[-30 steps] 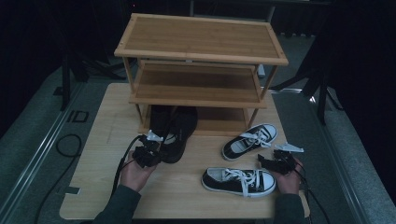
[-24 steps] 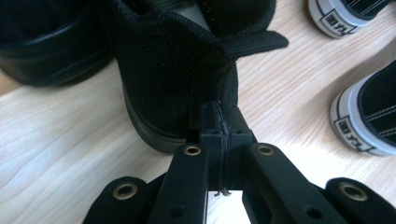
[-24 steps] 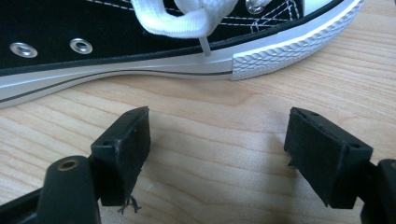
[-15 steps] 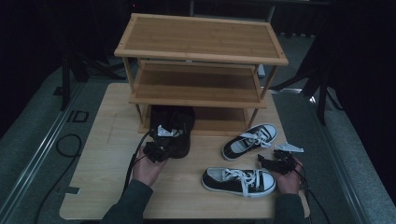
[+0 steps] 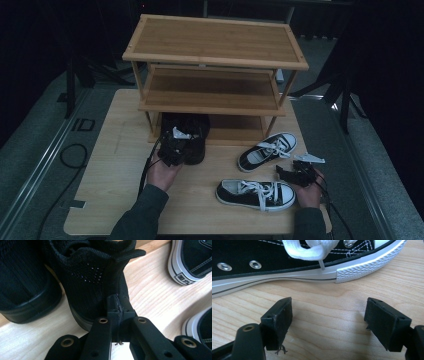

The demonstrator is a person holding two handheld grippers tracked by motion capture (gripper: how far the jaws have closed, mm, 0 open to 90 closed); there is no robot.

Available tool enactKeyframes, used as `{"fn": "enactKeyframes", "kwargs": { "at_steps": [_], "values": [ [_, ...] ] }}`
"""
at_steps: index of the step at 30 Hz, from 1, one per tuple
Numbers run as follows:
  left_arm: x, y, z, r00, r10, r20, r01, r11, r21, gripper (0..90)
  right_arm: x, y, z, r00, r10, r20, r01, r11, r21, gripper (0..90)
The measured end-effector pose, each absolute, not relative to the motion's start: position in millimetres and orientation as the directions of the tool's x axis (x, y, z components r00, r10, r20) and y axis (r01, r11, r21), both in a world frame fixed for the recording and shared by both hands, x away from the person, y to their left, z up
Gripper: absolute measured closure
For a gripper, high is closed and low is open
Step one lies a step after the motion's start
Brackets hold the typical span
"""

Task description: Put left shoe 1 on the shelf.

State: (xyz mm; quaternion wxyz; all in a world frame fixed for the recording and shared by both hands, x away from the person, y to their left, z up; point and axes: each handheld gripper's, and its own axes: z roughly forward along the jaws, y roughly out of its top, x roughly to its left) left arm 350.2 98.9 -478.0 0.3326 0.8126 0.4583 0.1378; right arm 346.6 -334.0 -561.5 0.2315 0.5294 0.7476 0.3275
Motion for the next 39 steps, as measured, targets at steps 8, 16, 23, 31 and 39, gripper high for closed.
{"fn": "enactKeyframes", "kwargs": {
  "at_steps": [8,16,23,31,39],
  "values": [
    [363,97,-477,0.523,0.850,-0.065,0.659,-0.355,0.663,89.2,347,-334,-561,-0.332,0.943,0.003,0.640,0.223,0.735,22.5],
    [372,94,-476,0.515,0.856,-0.050,0.660,-0.358,0.661,89.2,347,-334,-561,-0.333,0.943,0.001,0.639,0.225,0.735,22.6],
    [375,95,-476,0.511,0.858,-0.058,0.663,-0.351,0.661,89.2,347,-334,-561,-0.333,0.943,0.001,0.639,0.226,0.735,22.5],
    [377,94,-476,0.511,0.858,-0.054,0.664,-0.354,0.659,89.3,347,-334,-561,-0.333,0.943,0.001,0.639,0.225,0.735,22.5],
    [386,89,-476,0.497,0.867,-0.042,0.668,-0.350,0.656,89.2,347,-334,-561,-0.333,0.943,0.000,0.639,0.226,0.735,22.5]
  ]
}}
